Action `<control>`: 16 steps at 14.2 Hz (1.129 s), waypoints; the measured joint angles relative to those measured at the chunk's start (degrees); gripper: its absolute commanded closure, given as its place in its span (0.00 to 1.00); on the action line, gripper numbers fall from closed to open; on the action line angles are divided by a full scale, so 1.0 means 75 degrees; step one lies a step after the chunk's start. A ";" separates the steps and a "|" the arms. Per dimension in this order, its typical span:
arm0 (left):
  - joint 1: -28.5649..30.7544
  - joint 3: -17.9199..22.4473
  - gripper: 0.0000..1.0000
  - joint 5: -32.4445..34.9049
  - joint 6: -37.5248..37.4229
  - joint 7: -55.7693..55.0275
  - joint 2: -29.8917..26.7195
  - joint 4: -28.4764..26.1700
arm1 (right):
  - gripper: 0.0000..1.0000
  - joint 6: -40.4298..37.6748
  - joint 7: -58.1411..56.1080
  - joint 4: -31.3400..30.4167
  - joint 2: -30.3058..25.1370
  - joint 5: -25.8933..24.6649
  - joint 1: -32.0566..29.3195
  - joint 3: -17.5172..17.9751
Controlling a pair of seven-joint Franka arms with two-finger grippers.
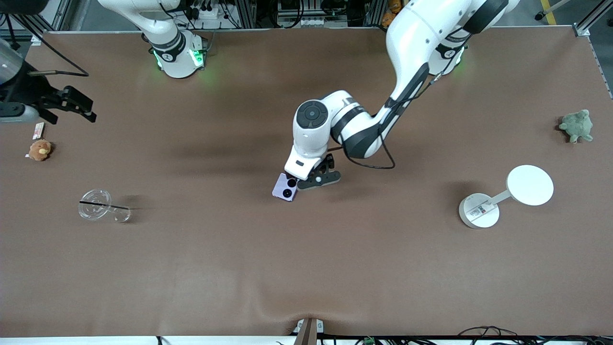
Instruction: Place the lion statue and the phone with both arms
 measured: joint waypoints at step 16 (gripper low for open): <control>-0.0037 0.0051 1.00 0.0556 -0.0029 0.0018 0.0436 0.0040 | 0.00 -0.0748 0.0132 0.1707 0.1357 0.0359 0.0175 0.0066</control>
